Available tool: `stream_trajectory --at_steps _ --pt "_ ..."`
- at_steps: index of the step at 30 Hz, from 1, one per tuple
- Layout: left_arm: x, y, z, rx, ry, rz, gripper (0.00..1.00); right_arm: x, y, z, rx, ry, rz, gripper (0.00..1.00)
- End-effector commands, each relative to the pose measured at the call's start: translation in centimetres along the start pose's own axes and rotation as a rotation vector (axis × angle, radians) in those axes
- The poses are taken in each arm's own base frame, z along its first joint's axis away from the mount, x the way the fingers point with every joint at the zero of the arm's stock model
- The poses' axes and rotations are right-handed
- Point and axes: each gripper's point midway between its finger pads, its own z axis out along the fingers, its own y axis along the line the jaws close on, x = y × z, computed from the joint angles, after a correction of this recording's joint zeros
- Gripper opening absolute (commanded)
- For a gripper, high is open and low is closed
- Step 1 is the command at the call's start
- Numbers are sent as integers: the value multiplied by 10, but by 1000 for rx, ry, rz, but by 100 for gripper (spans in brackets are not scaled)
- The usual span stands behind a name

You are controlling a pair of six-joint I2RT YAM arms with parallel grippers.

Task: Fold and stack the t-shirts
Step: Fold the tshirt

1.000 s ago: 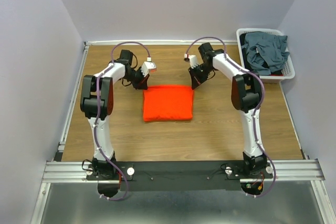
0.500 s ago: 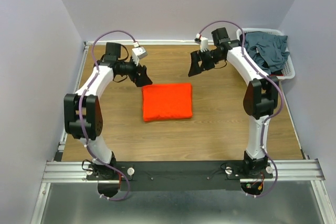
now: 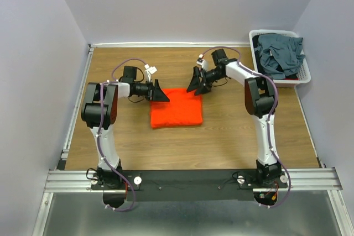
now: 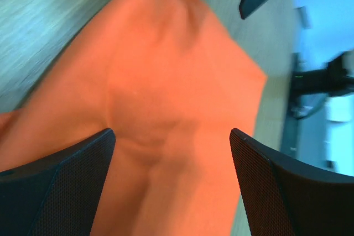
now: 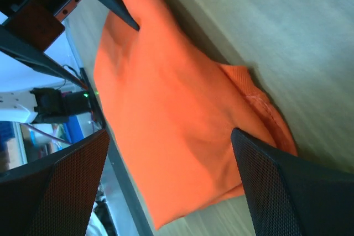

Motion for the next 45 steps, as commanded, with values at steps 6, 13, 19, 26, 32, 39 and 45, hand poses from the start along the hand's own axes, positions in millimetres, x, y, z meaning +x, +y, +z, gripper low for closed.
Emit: stream_trajectory --at_steps 6,13,19,26,32,39,45 --pt "-40 49 3 -31 -89 -56 95 -50 -74 -22 124 -135 38 100" --pt "-92 -36 -27 65 -150 78 95 -72 32 -62 -71 -209 -27 100" --pt "-43 -88 -16 161 -61 -15 95 -30 96 -45 -170 -146 98 100" --pt "7 -94 8 163 18 -109 95 35 89 6 -255 2 284 100" --pt "69 -35 21 67 99 -294 95 71 13 30 -178 43 424 100" --pt "74 -15 11 25 94 -265 95 64 -7 8 -150 -18 412 100" --pt "57 -85 -3 128 87 -90 95 50 57 -20 -239 -41 259 100"
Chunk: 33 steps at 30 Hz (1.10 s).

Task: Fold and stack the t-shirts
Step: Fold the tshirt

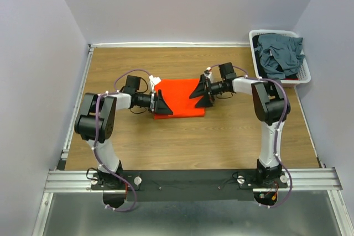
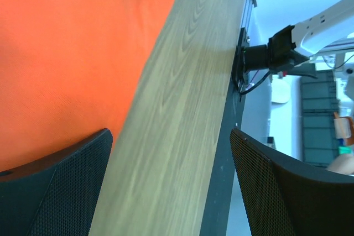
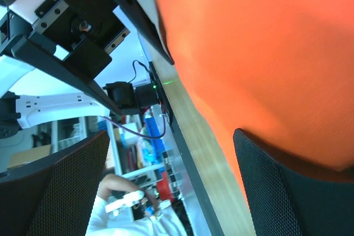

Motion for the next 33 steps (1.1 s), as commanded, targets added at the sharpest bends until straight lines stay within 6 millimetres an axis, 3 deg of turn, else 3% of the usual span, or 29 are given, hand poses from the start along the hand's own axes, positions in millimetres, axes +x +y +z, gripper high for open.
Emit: stream_trajectory --at_steps 1,3,6,8,13,14,15,16,19,21,23,25,29,31,33 --pt "9 -28 -5 -22 15 101 95 11 43 -10 -3 -22 -132 100" --pt "17 -34 -2 -18 29 104 95 31 52 -2 -9 15 -145 100" --pt "23 -22 1 -42 36 82 95 49 41 11 5 61 -134 100" --pt "20 -13 1 -46 35 68 95 53 23 17 18 80 -100 100" --pt "26 35 -3 -97 43 -37 95 54 -13 23 42 103 -46 100" --pt "26 43 -8 -108 29 -57 95 50 -21 20 54 91 -44 100" --pt "39 51 -13 -106 33 -94 95 46 -38 10 81 66 -18 100" --pt "40 51 -13 -106 35 -100 95 46 -39 8 85 64 -13 100" --pt "37 29 -17 -51 28 -52 95 46 -16 0 61 61 -64 100" --pt "24 1 -20 2 22 6 95 40 26 -10 13 35 -158 100" --pt "5 -24 -21 38 5 38 95 19 60 -16 8 -17 -249 100" --pt "-18 -35 -20 46 -31 93 95 -3 83 -18 3 -58 -284 100" --pt "-70 -48 -16 40 -138 85 95 -30 82 -6 -15 -74 -238 100" --pt "-83 -42 -13 35 -163 89 95 -39 78 3 -26 -81 -237 100" --pt "-95 -24 -8 12 -187 81 95 -52 61 12 -7 -91 -213 100"
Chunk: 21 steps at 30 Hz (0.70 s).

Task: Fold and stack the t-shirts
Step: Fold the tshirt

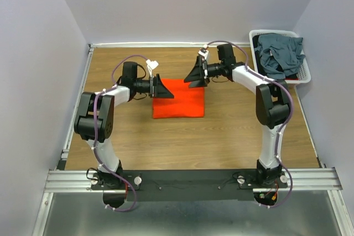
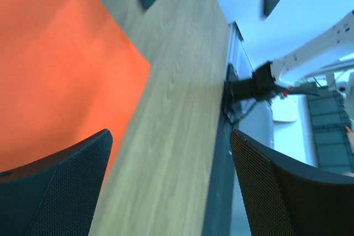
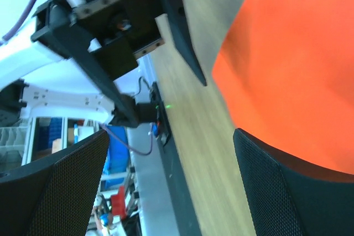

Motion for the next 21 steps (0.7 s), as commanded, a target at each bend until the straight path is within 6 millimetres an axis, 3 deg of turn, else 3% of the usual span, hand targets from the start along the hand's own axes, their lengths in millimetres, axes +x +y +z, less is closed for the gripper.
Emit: stream_trajectory --at_steps 1,3,4,6,8,11,14,15,16,17,19,20,21 --pt "-33 22 11 -35 -86 -9 95 -6 -49 24 54 -9 103 100" --pt "-30 47 15 -67 -93 -48 95 -2 -76 31 71 6 146 100" --pt "-26 57 16 -79 -93 -67 95 -5 -81 31 70 2 143 100" --pt "-14 93 9 -139 -112 -162 95 0 -100 32 101 4 94 100" --pt "-10 115 -4 -184 -147 -207 95 -1 -115 28 149 -16 45 100" --pt "-15 121 -19 -217 -179 -198 95 1 -126 23 162 -20 49 100" --pt "-23 112 -29 -276 -160 -182 95 -27 -98 2 161 -84 -33 100" --pt "-53 98 -37 -329 -183 -21 95 -41 -84 -5 157 -112 -71 100" --pt "-56 89 -41 -365 -173 -15 95 -59 -55 -22 154 -162 -137 100" --pt "-88 72 -55 -463 -227 125 95 -72 -40 -32 170 -201 -189 100" --pt "-110 54 -67 -588 -264 221 95 -89 -20 -59 207 -269 -258 100" --pt "-109 42 -59 -640 -245 248 95 -94 -12 -69 231 -295 -286 100" --pt "-129 30 -73 -771 -298 328 95 -103 1 -86 288 -344 -358 100"
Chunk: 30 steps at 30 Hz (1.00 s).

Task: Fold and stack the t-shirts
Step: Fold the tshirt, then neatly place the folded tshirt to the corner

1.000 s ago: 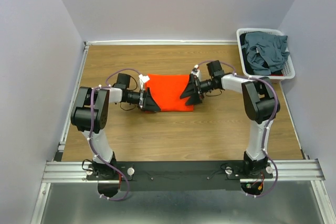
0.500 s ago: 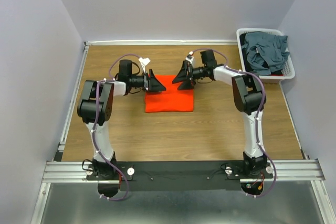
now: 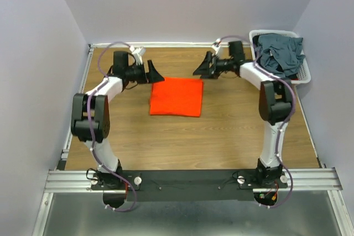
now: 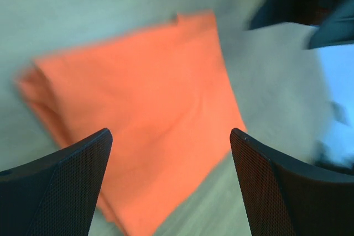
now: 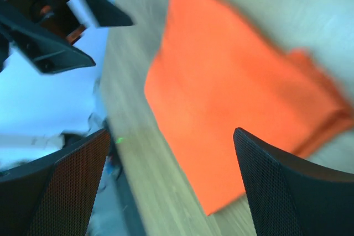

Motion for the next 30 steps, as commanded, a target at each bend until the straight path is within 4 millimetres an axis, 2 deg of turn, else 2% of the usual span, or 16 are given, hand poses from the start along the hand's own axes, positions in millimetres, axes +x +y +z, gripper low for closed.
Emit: stream_trajectory --at_steps 1,2,4,5,6,8,9,10,11,12,14,17,23,28,30 --pt "-62 -37 -33 -361 -148 333 95 -73 56 -75 148 -239 -298 100" --pt "-59 -46 -31 -446 -146 352 95 -80 57 -88 210 -273 -344 100" --pt "-47 -57 -21 -489 -99 415 95 -79 49 -104 270 -277 -323 100" --pt "-33 -63 -10 -529 -47 445 95 -80 45 -112 307 -286 -326 100" --pt "-26 -64 -4 -545 -26 458 95 -79 48 -119 327 -295 -331 100" --pt "-12 -68 7 -546 12 472 95 -69 38 -129 381 -282 -325 100" --pt "2 -71 17 -534 41 476 95 -68 32 -135 422 -292 -326 100" --pt "7 -69 21 -557 48 481 95 -66 38 -142 437 -302 -346 100" --pt "19 -67 29 -569 72 475 95 -58 30 -144 463 -291 -341 100" --pt "22 -61 30 -592 75 459 95 -54 31 -146 469 -291 -342 100" --pt "33 -64 40 -605 90 461 95 -50 35 -150 477 -296 -354 100" --pt "52 -52 56 -622 140 433 95 -41 31 -151 492 -283 -348 100" --pt "81 -16 70 -685 237 398 95 -35 25 -150 494 -265 -332 100" --pt "94 -20 77 -628 259 369 95 -32 24 -148 488 -255 -331 100" --pt "105 -9 79 -647 291 359 95 -31 23 -146 481 -249 -324 100"
